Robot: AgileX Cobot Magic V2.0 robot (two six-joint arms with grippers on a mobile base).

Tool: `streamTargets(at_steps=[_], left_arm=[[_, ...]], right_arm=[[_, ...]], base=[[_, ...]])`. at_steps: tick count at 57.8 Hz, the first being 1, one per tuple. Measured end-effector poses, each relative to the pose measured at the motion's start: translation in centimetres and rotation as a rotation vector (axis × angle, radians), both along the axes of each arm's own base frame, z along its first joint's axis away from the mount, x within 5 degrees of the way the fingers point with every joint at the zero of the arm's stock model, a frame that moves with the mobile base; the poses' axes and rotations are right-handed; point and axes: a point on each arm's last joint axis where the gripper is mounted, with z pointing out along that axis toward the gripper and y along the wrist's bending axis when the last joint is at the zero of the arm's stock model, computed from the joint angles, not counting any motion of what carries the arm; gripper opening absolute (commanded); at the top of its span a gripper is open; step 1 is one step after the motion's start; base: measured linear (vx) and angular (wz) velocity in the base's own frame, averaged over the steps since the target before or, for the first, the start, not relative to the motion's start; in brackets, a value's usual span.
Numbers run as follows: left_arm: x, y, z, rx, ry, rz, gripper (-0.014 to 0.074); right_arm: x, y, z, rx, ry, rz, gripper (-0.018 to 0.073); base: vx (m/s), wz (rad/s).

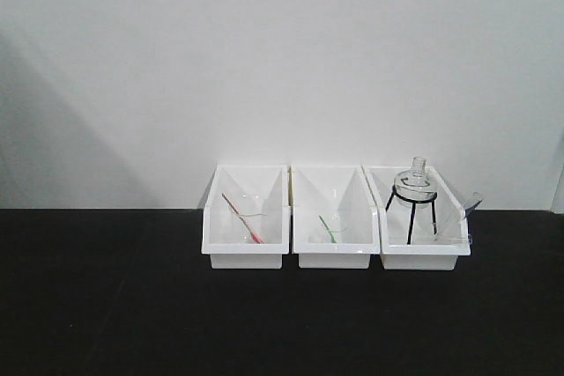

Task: Pick beaker and place in left cabinet
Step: 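Move the right gripper toward the clear glass beaker on the bench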

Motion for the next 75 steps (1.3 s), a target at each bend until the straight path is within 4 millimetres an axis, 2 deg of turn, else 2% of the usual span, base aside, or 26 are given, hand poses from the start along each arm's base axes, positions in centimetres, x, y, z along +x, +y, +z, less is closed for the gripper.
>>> streamTargets(at_steps=[59, 75], left_arm=[[0.0, 0.0, 0.0, 0.0, 0.0, 0.0, 0.0004], [0.0, 0.0, 0.0, 0.0, 0.0, 0.0, 0.0004]], right_arm=[[0.0, -0.01, 0.01, -0.004, -0.002, 0.0, -0.0008], [0.1, 0.1, 0.93, 0.0, -0.104, 0.011, -0.0008]], base=[[0.0, 0.0], [0.0, 0.0]])
